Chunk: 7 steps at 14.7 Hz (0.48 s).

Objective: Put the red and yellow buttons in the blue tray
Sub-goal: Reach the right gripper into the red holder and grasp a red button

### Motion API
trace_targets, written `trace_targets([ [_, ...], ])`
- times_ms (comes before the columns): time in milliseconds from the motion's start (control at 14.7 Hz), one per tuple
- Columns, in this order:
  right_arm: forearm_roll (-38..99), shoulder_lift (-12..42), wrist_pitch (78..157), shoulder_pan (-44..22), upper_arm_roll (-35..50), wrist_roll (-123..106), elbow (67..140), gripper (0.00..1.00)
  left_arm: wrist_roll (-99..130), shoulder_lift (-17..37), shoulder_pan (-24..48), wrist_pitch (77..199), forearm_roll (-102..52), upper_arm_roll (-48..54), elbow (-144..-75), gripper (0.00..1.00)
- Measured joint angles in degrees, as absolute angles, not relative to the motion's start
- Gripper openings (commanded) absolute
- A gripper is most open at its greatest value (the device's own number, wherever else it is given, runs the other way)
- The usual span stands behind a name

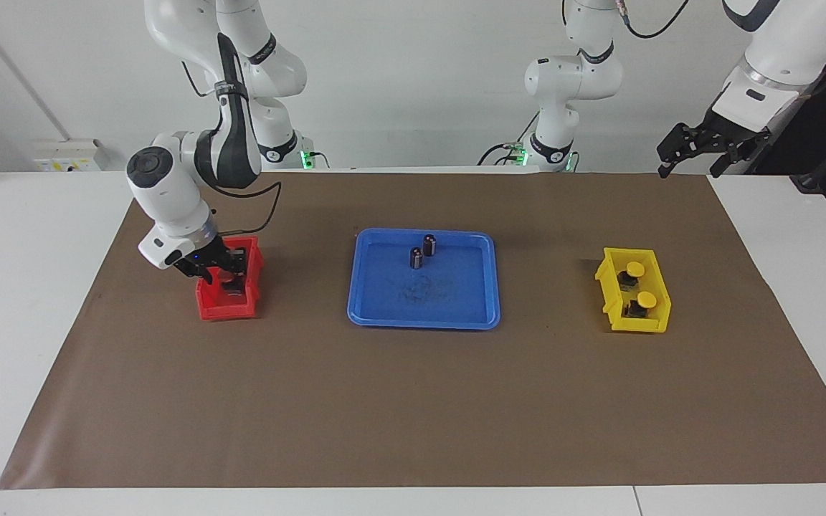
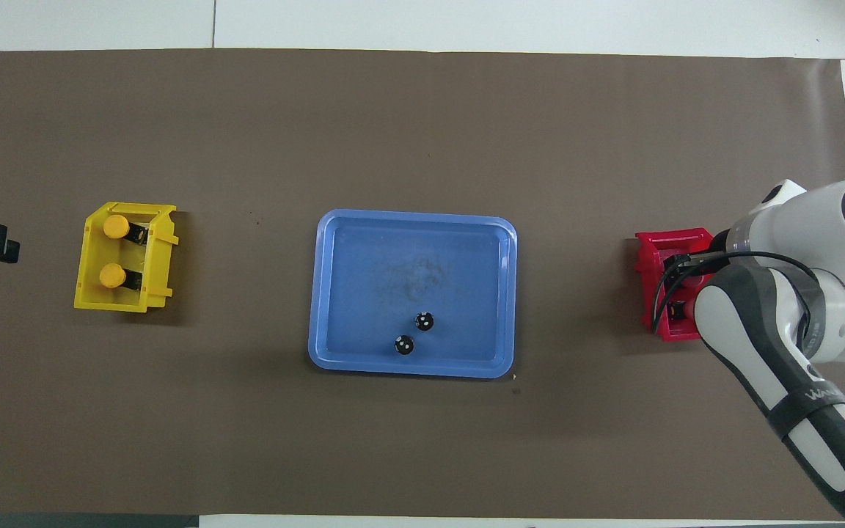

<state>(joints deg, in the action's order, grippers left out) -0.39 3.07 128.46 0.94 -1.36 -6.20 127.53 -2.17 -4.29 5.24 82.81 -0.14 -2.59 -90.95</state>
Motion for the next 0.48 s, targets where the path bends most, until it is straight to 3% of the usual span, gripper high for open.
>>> trace_targets([
  [136, -0.4, 2.9, 128.5, 0.9, -1.4, -6.2, 127.9, 0.58, -2.2, -4.3, 5.3, 82.8, -0.1, -2.4, -91.0, 1.00],
  [409, -0.4, 2.7, 128.5, 1.0, -1.4, -6.2, 128.1, 0.33, -2.1, -4.4, 5.2, 83.4, -0.1, -2.5, -91.4, 1.00],
  [477, -0.4, 2.7, 128.5, 1.0, -1.4, -6.2, 128.1, 0.31, -2.1, -4.5, 5.1, 84.4, -0.1, -2.6, -92.0, 1.00],
])
